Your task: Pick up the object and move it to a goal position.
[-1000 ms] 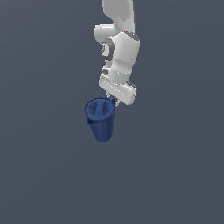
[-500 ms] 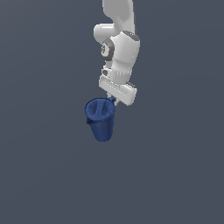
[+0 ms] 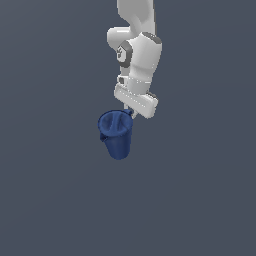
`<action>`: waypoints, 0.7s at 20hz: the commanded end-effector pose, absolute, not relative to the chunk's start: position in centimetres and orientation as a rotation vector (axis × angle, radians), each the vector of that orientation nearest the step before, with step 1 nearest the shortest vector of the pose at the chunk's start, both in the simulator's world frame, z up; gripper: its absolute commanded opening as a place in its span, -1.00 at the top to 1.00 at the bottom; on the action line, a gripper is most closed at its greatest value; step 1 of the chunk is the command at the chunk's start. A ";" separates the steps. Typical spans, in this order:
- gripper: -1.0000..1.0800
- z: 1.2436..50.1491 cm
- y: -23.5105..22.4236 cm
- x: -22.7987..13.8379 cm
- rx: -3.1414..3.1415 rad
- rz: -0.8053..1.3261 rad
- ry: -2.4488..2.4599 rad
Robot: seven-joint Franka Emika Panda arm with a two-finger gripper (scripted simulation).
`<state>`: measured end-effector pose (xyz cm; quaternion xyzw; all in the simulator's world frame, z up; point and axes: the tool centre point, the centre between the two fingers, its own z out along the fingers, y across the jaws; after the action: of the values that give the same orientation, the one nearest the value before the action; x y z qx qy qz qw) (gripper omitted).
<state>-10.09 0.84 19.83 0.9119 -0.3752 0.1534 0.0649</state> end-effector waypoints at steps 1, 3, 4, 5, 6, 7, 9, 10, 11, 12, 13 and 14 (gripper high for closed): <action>1.00 20.7 1.3 -10.4 2.753 0.468 -1.132; 1.00 21.4 1.9 -10.8 2.753 0.468 -1.132; 1.00 21.9 2.2 -11.0 2.753 0.468 -1.132; 1.00 22.3 2.5 -11.3 2.754 0.468 -1.132; 1.00 22.8 2.8 -11.6 2.754 0.468 -1.132; 1.00 23.4 3.2 -11.9 2.754 0.468 -1.132; 1.00 24.6 4.1 -12.5 2.755 0.466 -1.131; 1.00 25.2 4.5 -12.9 2.755 0.466 -1.131; 1.00 25.9 5.0 -13.2 2.755 0.466 -1.131; 1.00 26.7 5.5 -13.6 2.755 0.466 -1.131; 1.00 27.4 6.0 -14.0 2.756 0.465 -1.131; 1.00 28.2 6.6 -14.4 2.756 0.465 -1.131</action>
<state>-13.86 5.76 26.90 0.9123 -0.3745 0.1527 0.0644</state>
